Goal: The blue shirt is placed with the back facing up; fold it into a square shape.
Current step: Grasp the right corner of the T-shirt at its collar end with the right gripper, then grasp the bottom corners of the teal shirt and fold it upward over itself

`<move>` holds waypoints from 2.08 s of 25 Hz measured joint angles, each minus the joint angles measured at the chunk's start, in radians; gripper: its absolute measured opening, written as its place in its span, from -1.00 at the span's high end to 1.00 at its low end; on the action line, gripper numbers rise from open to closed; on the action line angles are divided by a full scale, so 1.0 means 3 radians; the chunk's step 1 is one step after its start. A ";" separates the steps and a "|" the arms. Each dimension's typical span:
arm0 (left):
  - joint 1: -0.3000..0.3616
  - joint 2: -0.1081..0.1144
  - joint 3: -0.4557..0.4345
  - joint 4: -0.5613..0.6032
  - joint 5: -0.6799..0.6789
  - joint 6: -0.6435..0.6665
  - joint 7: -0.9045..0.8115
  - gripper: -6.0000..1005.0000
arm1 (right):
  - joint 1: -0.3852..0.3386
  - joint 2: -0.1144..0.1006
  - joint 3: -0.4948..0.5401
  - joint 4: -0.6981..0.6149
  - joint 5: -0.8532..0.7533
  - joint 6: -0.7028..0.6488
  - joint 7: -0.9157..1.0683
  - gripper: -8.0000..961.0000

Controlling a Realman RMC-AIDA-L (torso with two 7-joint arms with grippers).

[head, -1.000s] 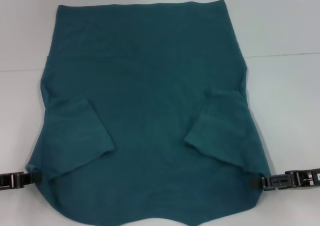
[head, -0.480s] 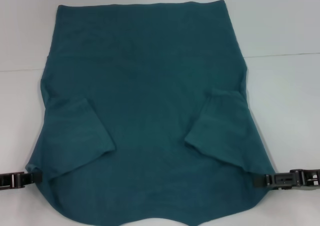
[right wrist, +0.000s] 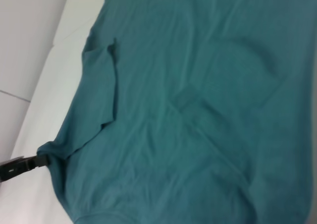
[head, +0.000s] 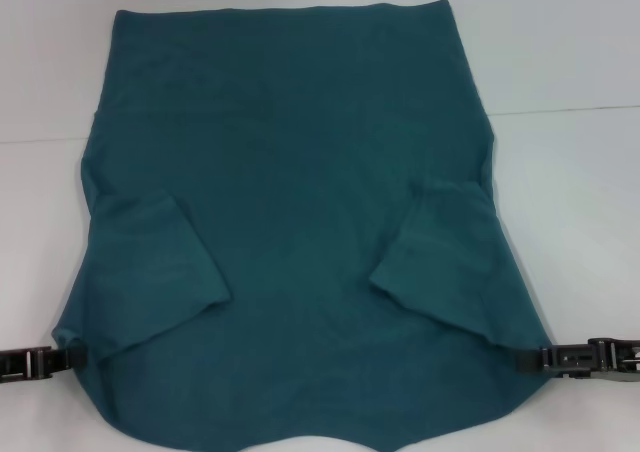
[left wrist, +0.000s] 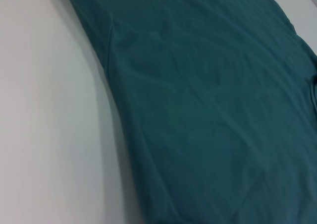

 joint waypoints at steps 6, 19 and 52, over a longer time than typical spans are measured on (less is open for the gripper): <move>-0.0004 0.0000 0.0000 0.0000 0.0000 0.0001 0.0002 0.88 | -0.0049 0.0030 -0.0007 -0.0015 0.0000 0.0200 -0.0006 -0.56; -0.0028 0.0009 0.0004 0.0002 0.0000 0.0006 -0.0006 0.87 | -0.0080 0.0060 0.0016 -0.0034 0.0011 0.0264 -0.0097 0.48; 0.0292 0.0027 -0.0366 -0.0076 0.0009 0.0989 0.0086 0.85 | -0.0744 0.0144 0.1384 0.0092 0.0031 -0.0330 -0.1364 0.92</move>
